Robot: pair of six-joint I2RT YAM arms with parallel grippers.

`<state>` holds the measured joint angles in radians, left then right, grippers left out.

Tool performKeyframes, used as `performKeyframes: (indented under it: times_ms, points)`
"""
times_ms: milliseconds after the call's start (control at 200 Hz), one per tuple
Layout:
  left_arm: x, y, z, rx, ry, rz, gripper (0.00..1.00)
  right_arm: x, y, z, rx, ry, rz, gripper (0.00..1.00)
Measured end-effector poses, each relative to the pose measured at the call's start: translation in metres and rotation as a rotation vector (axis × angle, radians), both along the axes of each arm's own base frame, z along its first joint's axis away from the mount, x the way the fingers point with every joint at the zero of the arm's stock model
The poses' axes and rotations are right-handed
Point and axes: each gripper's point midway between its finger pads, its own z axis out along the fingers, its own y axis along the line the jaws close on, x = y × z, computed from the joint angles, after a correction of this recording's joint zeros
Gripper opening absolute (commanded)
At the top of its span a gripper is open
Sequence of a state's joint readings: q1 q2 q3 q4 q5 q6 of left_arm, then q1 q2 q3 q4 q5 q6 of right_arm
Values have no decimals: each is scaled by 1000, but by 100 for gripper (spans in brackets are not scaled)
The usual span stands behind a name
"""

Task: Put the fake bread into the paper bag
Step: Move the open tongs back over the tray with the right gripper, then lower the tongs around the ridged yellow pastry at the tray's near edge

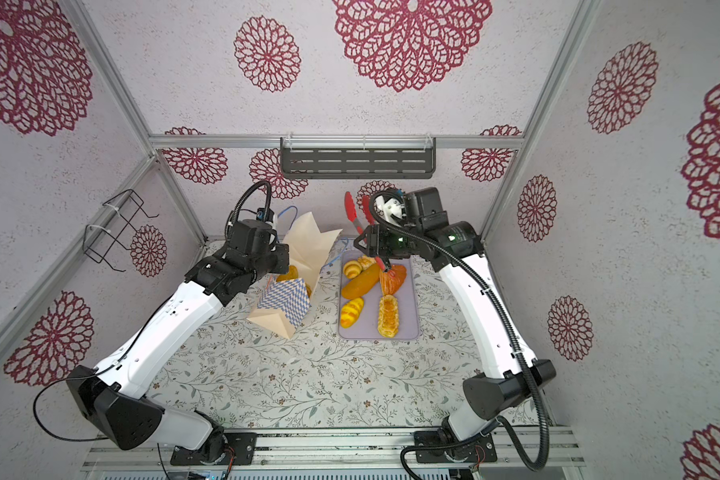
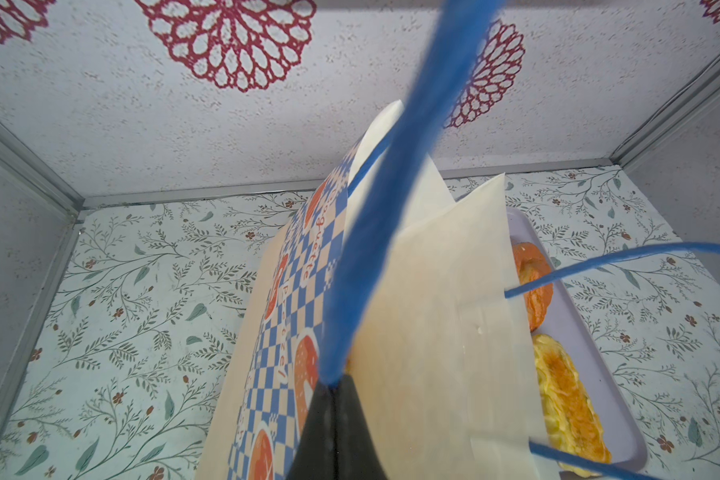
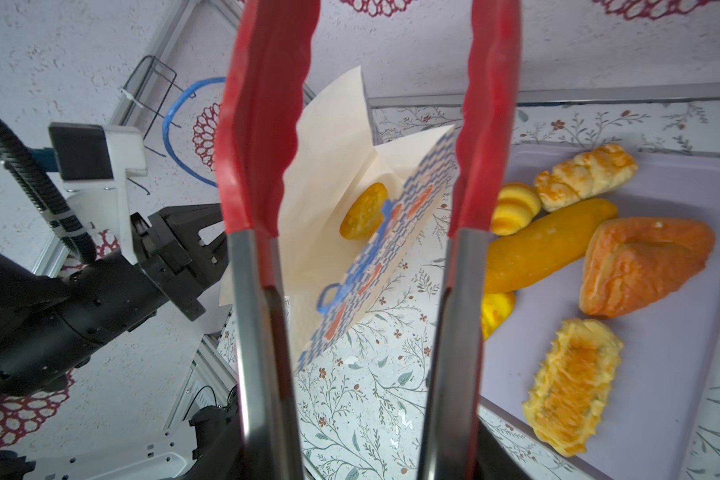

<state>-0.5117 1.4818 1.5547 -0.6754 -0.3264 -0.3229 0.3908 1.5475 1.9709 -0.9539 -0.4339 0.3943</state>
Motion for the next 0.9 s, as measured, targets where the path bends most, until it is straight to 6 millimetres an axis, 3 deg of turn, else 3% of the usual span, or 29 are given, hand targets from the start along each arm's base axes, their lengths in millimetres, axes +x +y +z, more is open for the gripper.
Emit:
performKeyframes:
  times_ms: [155, 275, 640, 746, 901]
  points:
    - [0, 1, 0, 0, -1, 5, 0, -7, -40, -23, -19, 46, -92, 57]
    - [0, 1, 0, 0, -1, 6, 0, -19, -61, -55, -51, 117, -141, 57]
    - [3, -1, -4, -9, 7, 9, 0, -71, -81, -192, -200, 458, -147, 57]
    - [3, -2, -4, -16, 6, 9, 0, -89, -86, -216, -228, 525, -141, 57]
    - [4, -3, -6, -19, 6, 9, 0, -108, -91, -236, -250, 574, -133, 59]
